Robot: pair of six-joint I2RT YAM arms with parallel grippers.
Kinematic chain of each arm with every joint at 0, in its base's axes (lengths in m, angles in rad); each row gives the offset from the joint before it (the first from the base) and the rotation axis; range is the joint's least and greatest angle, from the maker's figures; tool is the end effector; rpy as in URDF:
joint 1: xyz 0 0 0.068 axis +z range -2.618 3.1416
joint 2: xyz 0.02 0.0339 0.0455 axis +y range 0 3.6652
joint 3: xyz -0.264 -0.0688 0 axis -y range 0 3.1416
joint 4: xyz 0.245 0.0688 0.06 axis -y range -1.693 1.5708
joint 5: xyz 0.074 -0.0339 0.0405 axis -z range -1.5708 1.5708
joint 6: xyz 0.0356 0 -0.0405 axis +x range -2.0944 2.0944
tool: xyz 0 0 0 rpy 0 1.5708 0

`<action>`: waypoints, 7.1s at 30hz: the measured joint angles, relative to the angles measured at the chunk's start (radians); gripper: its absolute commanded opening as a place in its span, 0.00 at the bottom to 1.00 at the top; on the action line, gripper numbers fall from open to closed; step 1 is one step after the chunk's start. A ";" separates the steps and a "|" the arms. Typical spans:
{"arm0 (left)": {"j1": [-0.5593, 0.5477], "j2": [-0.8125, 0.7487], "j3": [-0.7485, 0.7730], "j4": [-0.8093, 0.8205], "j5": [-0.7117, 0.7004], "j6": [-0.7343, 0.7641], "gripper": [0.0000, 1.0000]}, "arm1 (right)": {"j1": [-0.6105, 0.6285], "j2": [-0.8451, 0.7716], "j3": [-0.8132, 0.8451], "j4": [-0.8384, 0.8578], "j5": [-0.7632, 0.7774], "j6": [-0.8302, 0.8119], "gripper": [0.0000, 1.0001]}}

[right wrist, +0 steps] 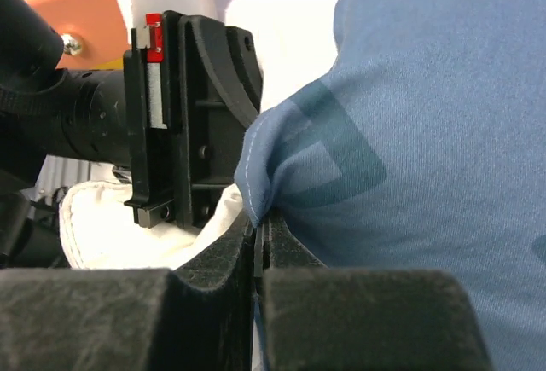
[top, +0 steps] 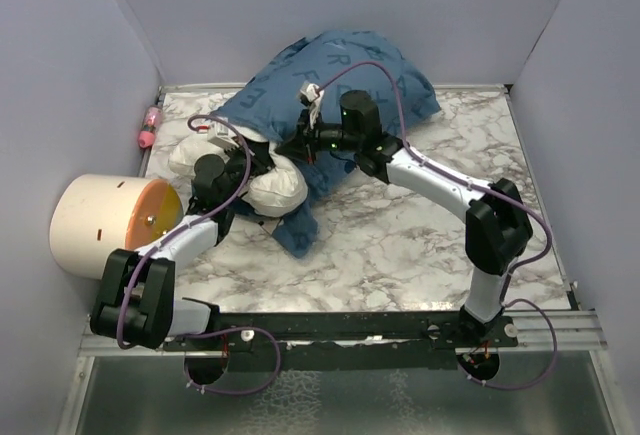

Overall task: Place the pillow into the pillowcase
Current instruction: Stuff the pillow into the pillowcase.

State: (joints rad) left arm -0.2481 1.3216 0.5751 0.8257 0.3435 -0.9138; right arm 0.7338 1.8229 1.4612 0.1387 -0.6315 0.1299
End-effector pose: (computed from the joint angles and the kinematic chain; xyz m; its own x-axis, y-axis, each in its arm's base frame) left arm 0.2711 -0.0810 0.2555 -0.3939 -0.6693 -0.6299 0.4007 0.4917 -0.7731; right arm 0.3100 0.3079 0.3159 -0.2883 -0.1192 -0.9501 -0.9387 0.2312 0.2558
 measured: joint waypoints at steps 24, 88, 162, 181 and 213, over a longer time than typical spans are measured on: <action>0.011 -0.025 -0.114 0.017 0.156 0.044 0.00 | -0.471 -0.154 -0.134 -0.092 0.127 0.100 0.73; 0.039 0.106 0.078 -0.068 0.259 0.072 0.00 | -0.267 0.010 -0.200 0.221 0.005 0.224 0.02; -0.280 0.066 -0.008 0.043 -0.099 0.093 0.50 | -0.130 -0.510 -0.518 -0.172 0.180 0.090 0.01; -0.294 -0.673 0.023 -0.768 -0.008 0.599 0.99 | -0.317 -0.633 -0.558 -0.222 0.026 -0.028 0.01; -0.613 0.178 0.377 -0.626 -0.494 1.188 0.00 | -0.341 -0.530 -0.423 -0.307 -0.033 -0.031 0.43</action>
State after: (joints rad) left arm -0.8616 1.4998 0.9524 0.1997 -0.1501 0.2737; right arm 0.3931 1.2930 1.0382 -0.1680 -0.6643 0.0994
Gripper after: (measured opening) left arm 0.106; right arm 0.187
